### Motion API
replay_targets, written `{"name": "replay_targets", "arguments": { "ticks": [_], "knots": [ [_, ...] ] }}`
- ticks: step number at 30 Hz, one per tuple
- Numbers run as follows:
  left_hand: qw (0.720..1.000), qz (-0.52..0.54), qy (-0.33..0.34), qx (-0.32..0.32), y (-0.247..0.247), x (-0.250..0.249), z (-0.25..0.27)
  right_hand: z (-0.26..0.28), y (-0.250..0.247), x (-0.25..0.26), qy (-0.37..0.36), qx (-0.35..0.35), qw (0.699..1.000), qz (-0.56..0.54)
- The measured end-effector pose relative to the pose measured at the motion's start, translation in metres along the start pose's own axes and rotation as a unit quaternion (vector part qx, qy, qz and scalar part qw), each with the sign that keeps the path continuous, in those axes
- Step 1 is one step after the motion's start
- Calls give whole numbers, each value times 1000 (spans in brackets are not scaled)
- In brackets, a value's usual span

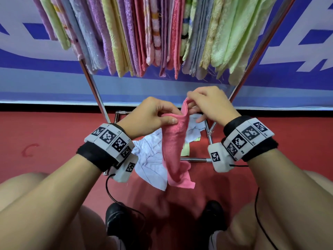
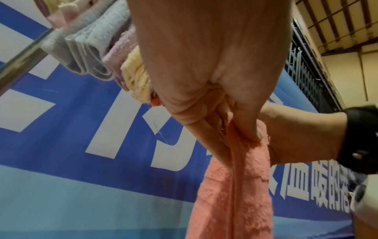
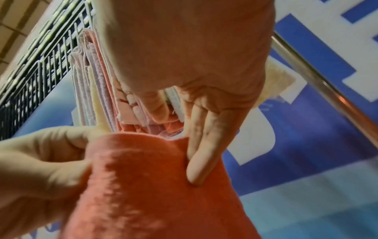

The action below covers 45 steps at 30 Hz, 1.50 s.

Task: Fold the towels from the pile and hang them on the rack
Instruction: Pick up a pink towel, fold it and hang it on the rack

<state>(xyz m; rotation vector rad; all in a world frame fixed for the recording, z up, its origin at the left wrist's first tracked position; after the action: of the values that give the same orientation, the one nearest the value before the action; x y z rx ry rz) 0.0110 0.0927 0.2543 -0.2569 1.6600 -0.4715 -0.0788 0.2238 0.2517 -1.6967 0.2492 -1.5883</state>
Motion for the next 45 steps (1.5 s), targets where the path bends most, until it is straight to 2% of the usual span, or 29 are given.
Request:
{"name": "replay_targets", "arguments": {
  "ticks": [2,4,6,8,10,13,16,18,22,26,29,31,34,36,38,40,41,43,44,45],
  "knots": [
    [999,-40,-5,23,8,-3,2,3,8,3,-2,-4,1000,-4],
    [995,-100,-8,7,1,-3,2,5,12,7,-13,-3,1000,3],
    [986,-151,-32,-56,-22,7,0,1,12,9,-32,3,999,4],
    [979,-152,-52,-123,-46,14,2,2,11,16,-66,18,997,20],
    [979,-146,-29,-140,-51,11,3,5,15,22,-91,53,994,1],
    [986,-127,7,-105,-39,5,3,14,28,25,-103,119,988,-1],
    [997,-56,-10,-47,-28,12,2,17,34,23,-115,142,983,24],
    [999,-16,-23,-35,-25,16,1,16,33,21,-115,146,982,24],
    [997,-22,-16,-76,-31,17,-1,14,25,21,-116,125,985,17],
    [995,-3,-9,-101,-35,16,-1,20,29,25,-167,119,975,85],
    [993,20,-30,-110,-35,21,-2,19,24,29,-195,72,974,95],
    [988,91,-73,-99,-30,27,-2,15,17,28,-197,48,977,69],
    [975,185,-115,-32,-11,32,2,11,8,27,-200,46,979,9],
    [973,202,-111,-32,-5,31,1,9,2,25,-193,40,979,-42],
    [970,208,-104,-76,-8,29,-1,6,-8,21,-176,-9,977,-118],
    [965,211,-86,-133,-20,22,-2,4,-9,13,-129,-45,960,-245],
    [961,214,-73,-158,-27,17,-3,3,2,9,-95,-12,945,-312],
    [954,218,-53,-200,-45,10,-2,6,41,4,-26,109,918,-380],
    [949,217,-51,-224,-54,11,-1,10,58,0,-1,145,920,-365],
    [944,210,-55,-249,-62,16,1,11,69,-4,11,151,929,-338]
  ]
}}
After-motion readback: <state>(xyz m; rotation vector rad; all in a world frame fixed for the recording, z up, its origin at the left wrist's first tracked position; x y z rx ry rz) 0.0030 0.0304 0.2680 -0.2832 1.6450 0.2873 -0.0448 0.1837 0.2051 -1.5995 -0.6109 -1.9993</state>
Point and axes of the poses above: each hand's wrist, its own z-axis away from the middle knuckle, its own y-axis out of the palm, x = y × z, the point moved 9 cm from there along -z, towards the middle knuckle, and after that the axes turned 5 degrees about z, right-handed, at the moved point
